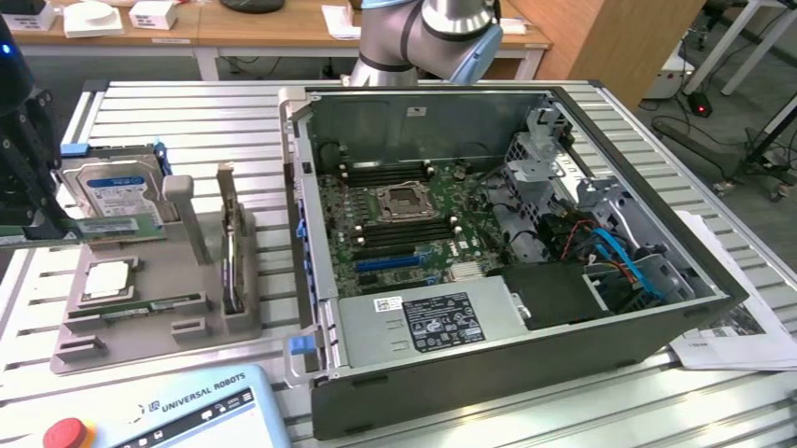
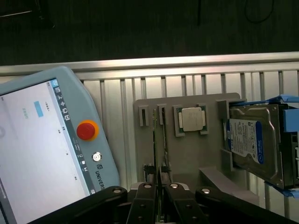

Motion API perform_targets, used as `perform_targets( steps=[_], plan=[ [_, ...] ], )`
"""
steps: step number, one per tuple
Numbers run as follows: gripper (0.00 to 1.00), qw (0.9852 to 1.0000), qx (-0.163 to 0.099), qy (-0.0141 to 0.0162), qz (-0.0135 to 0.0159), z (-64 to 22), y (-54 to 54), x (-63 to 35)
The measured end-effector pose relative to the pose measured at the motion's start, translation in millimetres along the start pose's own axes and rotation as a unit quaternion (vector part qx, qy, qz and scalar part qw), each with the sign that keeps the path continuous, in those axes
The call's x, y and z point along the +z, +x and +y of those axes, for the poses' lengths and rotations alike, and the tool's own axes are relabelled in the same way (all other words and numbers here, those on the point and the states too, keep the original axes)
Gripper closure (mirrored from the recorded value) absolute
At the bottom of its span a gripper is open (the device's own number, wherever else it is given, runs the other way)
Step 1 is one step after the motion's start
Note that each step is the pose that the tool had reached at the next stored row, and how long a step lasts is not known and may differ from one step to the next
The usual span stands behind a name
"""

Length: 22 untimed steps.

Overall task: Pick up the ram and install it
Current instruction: 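Pick up the ram and move it above insertion slot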

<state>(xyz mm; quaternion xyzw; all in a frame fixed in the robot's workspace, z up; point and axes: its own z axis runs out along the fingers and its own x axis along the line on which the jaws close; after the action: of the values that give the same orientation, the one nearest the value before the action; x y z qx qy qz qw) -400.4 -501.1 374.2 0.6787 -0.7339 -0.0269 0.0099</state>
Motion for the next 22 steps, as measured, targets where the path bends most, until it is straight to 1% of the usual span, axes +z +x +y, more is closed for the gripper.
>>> perform_targets(
  steps=[11, 22],
  plan=[
    [0.87, 1.0, 0.0, 0.0, 0.0, 1.0, -2.4, -16.0],
    [0.87, 1.0, 0.001, 0.0, 0.0, 1.9, -4.8, -28.9]
  ],
)
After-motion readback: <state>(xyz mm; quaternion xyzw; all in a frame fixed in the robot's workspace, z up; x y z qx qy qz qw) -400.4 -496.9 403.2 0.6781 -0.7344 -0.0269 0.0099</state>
